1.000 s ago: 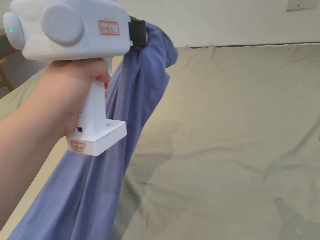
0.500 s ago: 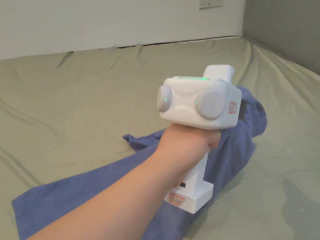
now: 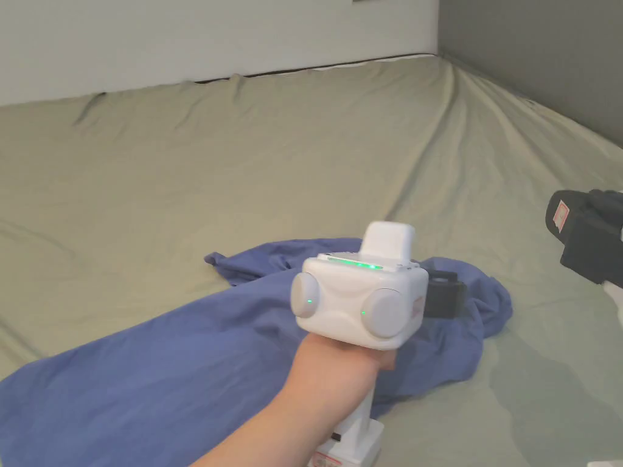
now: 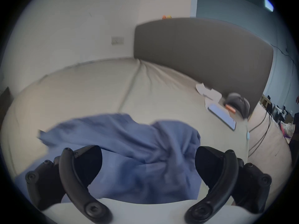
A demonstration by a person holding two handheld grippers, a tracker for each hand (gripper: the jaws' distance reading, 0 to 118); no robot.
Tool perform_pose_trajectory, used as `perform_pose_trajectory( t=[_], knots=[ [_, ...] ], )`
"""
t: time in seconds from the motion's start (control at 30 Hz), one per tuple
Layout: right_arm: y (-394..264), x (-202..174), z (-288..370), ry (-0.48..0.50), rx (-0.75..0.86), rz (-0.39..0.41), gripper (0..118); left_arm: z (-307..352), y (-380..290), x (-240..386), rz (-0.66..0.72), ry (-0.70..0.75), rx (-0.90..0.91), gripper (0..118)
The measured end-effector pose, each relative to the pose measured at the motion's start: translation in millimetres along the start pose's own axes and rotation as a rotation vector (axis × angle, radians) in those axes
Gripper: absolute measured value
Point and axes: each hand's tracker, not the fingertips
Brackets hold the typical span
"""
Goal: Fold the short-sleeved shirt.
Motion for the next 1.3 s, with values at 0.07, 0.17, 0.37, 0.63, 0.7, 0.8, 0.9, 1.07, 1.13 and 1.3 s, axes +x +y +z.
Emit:
perform_pose_trajectory(
  t=[0.07, 0.17, 0.37, 0.63, 0.7, 0.8, 0.9, 1.07, 1.13, 1.3],
  knots=[
    [0, -3, -3, 0.023, -0.012, -0.008, 3, 47, 7, -24, -0.002, 0.075, 0.082, 118],
    [-4, -15, -6, 0.039, -0.017, 0.037, 3, 130, 17, -72, 0.024, 0.151, 0.182, 118],
    [-21, -29, -21, 0.062, -0.058, 0.075, 3, 287, -13, -153, 0.132, 0.443, 0.380, 40],
    [-45, -54, -35, 0.067, -0.093, 0.195, 3, 361, -101, -212, 0.214, 0.598, 0.338, 0],
    [-48, -57, -37, 0.073, -0.109, 0.193, 3, 357, -112, -221, 0.250, 0.608, 0.276, 0],
    [-50, -62, -42, 0.080, -0.140, 0.157, 3, 343, -117, -236, 0.264, 0.588, 0.188, 0],
    [-52, -66, -43, 0.085, -0.139, 0.183, 3, 332, -118, -250, 0.296, 0.573, 0.164, 0],
    [-52, -67, -42, 0.093, -0.146, 0.207, 3, 288, -115, -293, 0.333, 0.541, 0.047, 10],
    [-52, -64, -46, 0.094, -0.158, 0.191, 3, 260, -114, -317, 0.391, 0.518, -0.035, 37],
    [-53, -62, -48, 0.085, -0.183, 0.168, 3, 204, -123, -359, 0.520, 0.542, -0.132, 108]
  ],
)
